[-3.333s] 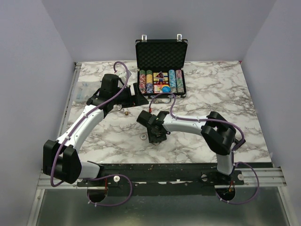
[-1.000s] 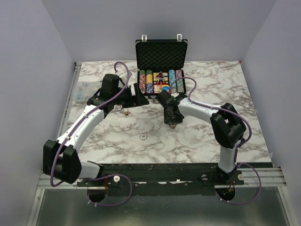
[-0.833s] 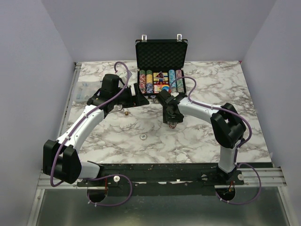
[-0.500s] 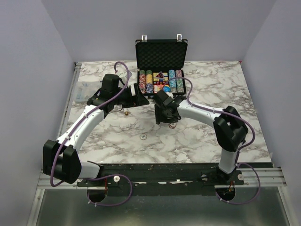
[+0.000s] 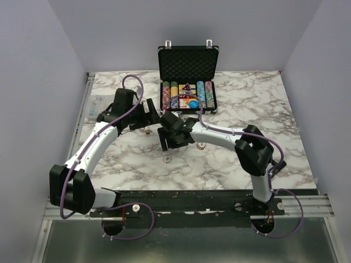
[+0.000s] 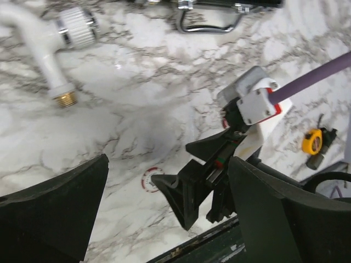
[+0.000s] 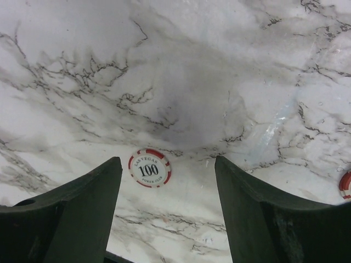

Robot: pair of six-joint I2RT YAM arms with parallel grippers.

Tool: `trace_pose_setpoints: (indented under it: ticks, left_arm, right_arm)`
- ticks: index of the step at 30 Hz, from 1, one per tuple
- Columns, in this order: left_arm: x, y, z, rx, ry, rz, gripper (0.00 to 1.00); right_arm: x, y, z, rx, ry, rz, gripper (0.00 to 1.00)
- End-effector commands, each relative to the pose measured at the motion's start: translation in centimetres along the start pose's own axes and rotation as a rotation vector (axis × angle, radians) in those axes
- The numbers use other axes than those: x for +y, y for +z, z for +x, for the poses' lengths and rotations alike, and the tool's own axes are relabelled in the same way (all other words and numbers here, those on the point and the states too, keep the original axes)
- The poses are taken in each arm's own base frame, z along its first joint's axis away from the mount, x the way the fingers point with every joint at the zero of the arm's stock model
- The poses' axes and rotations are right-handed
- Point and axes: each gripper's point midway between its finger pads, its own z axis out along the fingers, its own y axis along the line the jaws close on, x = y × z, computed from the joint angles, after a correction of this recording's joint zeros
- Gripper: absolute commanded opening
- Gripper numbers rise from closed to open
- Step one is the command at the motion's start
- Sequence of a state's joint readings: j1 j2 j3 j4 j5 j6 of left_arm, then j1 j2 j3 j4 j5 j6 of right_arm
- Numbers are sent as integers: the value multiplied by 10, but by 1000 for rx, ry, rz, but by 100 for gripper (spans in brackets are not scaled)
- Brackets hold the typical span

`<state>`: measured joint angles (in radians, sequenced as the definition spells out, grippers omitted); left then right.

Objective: Pack up texas hold em set

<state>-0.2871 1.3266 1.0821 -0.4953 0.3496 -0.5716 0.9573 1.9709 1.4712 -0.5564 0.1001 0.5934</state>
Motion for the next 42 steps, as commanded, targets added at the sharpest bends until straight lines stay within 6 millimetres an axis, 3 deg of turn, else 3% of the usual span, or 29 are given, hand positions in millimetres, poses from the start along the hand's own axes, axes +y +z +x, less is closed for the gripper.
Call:
trace_pose_setpoints:
  ticks: [1, 14, 22, 30, 37, 42]
  left_arm:
    - [-4, -10, -29, -132, -70, -85, 91]
    - [37, -18, -37, -199, -214, -287, 93]
    - [31, -13, -37, -186, -195, -239, 90]
    - [37, -13, -38, -181, -204, -258, 90]
    - [39, -9, -40, -174, -205, -233, 89]
    - [40, -7, -43, -177, -204, -212, 88]
  right_arm:
    - [18, 15, 38, 79, -121, 69, 72]
    - [32, 16, 58, 96, -147, 32, 71]
    - [12, 32, 58, 108, -158, 170, 65]
    - [3, 28, 49, 65, -148, 227, 61]
    - [8, 21, 45, 44, -141, 193, 62]
    - [10, 30, 42, 45, -174, 198, 62]
